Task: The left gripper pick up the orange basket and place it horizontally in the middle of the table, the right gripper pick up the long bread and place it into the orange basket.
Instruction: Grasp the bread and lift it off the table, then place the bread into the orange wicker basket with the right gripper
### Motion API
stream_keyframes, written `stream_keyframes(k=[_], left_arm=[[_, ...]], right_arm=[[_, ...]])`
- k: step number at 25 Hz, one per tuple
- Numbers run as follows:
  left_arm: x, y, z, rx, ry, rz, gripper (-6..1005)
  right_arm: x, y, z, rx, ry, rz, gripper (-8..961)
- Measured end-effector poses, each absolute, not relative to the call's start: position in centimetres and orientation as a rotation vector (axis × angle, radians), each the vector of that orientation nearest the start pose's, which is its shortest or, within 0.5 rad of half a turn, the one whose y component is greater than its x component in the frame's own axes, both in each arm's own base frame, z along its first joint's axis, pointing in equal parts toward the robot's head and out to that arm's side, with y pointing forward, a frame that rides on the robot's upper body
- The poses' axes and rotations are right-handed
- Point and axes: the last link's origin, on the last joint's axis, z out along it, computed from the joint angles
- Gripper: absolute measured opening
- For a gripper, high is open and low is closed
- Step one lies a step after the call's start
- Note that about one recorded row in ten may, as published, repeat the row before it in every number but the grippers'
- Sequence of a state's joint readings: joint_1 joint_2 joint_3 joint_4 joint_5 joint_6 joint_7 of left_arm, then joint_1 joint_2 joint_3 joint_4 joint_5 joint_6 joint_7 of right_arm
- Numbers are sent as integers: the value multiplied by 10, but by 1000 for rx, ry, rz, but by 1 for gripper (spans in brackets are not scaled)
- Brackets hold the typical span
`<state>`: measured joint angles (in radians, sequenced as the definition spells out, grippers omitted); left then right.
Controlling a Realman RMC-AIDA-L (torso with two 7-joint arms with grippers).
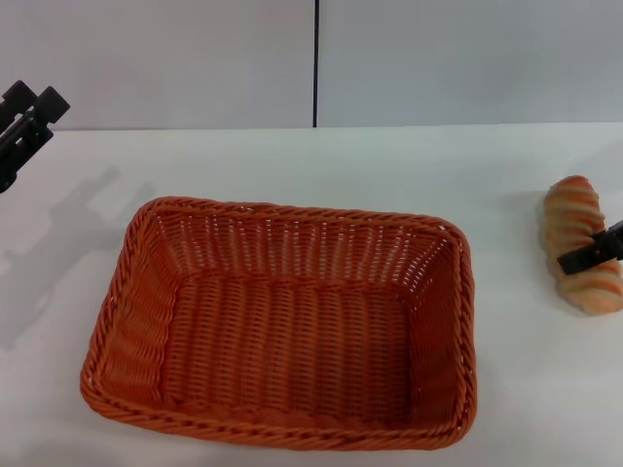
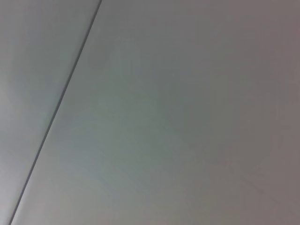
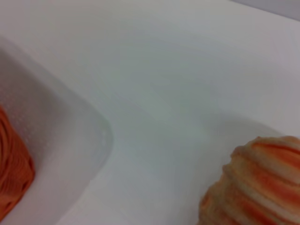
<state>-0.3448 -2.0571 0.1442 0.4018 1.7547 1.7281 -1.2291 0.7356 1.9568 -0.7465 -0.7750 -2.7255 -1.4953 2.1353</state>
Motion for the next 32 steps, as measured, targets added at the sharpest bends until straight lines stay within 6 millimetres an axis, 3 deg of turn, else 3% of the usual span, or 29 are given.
stream_keyframes(k=[7, 12, 17, 25, 32], left_arm=[[-328, 273, 61, -1942, -796, -1299, 710], [-328, 273, 60, -1941, -799, -1302, 710], [-328, 273, 59, -1939, -800, -1304, 710], [-328, 273, 60, -1935, -799, -1309, 710], [-327, 273, 60, -1936, -797, -1312, 710]], right_arm=[[295, 376, 60, -2498, 1225, -322, 644], [292, 375, 62, -2503, 1211, -274, 483], [285, 372, 73, -2517, 1206, -133, 454], [275, 368, 113, -2405, 1132, 296, 393], [236, 346, 129, -2458, 787, 867, 331]])
